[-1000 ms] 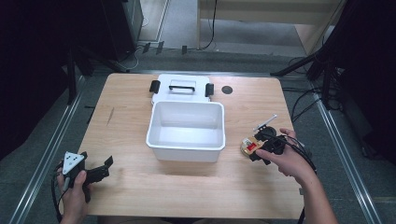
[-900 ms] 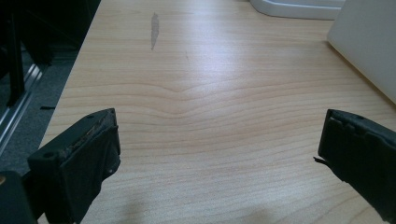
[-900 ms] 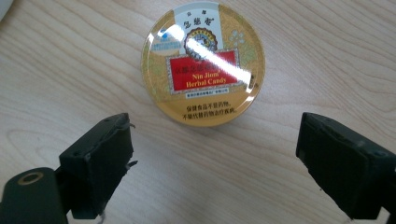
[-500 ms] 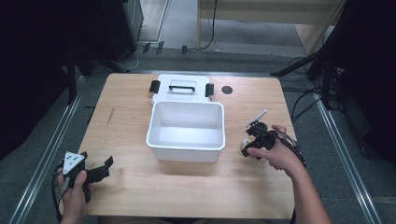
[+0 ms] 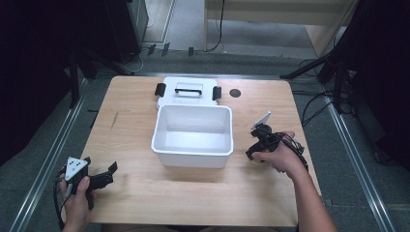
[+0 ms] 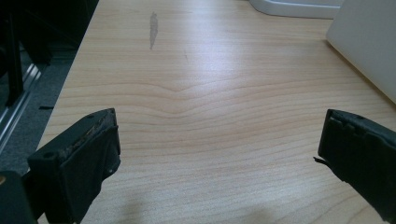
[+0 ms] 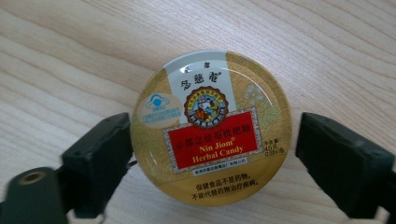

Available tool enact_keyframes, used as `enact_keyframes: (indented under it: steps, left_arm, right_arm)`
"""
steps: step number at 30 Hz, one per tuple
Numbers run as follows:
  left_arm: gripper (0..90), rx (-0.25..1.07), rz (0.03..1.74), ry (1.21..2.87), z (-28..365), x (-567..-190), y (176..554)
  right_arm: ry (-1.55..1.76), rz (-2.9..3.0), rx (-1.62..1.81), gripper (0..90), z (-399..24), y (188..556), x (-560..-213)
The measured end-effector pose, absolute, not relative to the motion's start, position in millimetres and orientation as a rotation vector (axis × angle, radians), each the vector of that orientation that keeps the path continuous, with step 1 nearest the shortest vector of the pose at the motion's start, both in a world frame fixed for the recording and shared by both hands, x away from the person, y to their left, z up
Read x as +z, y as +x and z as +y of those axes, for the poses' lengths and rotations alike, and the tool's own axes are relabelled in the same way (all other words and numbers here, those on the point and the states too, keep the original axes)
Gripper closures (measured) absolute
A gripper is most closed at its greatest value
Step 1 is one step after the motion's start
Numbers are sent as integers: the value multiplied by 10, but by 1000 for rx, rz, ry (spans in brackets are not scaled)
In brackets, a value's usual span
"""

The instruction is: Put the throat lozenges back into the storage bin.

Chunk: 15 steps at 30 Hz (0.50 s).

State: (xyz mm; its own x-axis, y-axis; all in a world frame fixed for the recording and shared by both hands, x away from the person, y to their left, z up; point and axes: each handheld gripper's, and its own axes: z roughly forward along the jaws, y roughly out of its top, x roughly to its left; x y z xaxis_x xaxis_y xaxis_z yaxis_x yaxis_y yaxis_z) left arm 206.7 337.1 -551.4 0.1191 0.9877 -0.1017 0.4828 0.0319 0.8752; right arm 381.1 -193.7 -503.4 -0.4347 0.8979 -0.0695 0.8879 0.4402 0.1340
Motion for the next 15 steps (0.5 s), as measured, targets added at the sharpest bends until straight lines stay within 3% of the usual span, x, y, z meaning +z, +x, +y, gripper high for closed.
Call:
enact_keyframes:
  steps: [3, 5, 15]
  left_arm:
    - [0, 770, 1482, 1572, 3371, -5514, 2068]
    - [0, 769, 1482, 1572, 3371, -5514, 2068]
    - [0, 765, 1482, 1573, 3373, -5514, 2071]
  right_arm:
    - [1610, 2555, 119, 137, -1936, 3829, -5050]
    - [1595, 2568, 127, 198, -1929, 3828, -5050]
    - [1585, 2582, 218, 203, -1950, 3801, -4911]
